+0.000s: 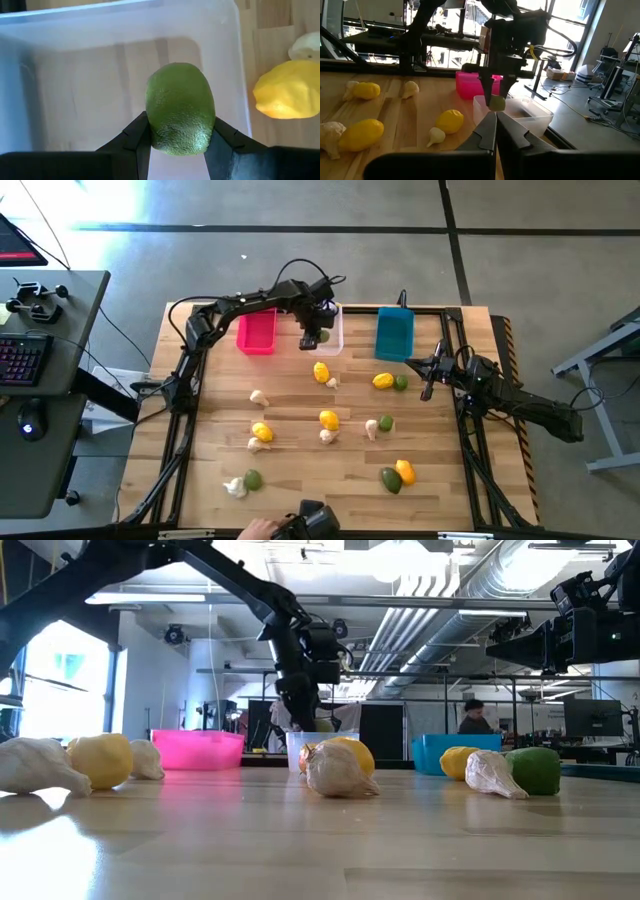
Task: Sort produce into baskets
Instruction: Put the lime into the transparent bin, then put the white garlic into the blue bin
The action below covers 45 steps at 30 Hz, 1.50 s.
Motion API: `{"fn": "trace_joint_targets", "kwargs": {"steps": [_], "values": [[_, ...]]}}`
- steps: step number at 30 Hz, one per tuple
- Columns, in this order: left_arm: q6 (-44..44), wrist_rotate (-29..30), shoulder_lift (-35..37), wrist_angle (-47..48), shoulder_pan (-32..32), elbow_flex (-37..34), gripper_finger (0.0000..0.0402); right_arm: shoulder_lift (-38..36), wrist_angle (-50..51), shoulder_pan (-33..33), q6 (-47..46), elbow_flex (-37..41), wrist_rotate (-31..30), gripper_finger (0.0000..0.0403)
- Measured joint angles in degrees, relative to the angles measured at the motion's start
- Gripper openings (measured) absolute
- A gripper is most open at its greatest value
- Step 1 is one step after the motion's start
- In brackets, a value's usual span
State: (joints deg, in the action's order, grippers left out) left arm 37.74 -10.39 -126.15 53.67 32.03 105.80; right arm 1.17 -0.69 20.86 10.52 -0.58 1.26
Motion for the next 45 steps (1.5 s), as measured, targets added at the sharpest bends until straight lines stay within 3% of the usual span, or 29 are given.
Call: {"fn": "trace_joint_targets", "kwargs": {"steps": [14, 26, 32, 37, 41, 45], "values": [[0.53, -0.92, -2.64, -0.97, 0.15, 0.03, 0.0119, 0.0, 0.0, -0.01, 0.0, 0.02, 0.02, 0.0], [-2.35, -0.87, -2.56, -1.27, -0.02, 0.04, 0.0192, -0.01, 0.0, -0.02, 0.0, 0.01, 0.01, 0.0], [-3.46, 0.66, -2.56, -1.15, -0.33, 0.04, 0.0197, 0.0, 0.0, -0.02, 0.0, 0.01, 0.02, 0.0], [-2.45, 2.37, -1.64, -0.98, -0.37, 0.04, 0.0157, 0.0, 0.0, -0.01, 0.0, 0.02, 0.01, 0.0], [-2.84, 1.72, 1.15, -1.49, -0.39, 0.04, 0.0092, -0.01, 0.0, -0.01, 0.0, 0.01, 0.0, 0.0], [-7.16, -2.65, 4.14, -5.29, -0.4, -1.16, 0.0024, -0.01, 0.0, -0.02, 0.0, 0.01, 0.02, 0.0]]}}
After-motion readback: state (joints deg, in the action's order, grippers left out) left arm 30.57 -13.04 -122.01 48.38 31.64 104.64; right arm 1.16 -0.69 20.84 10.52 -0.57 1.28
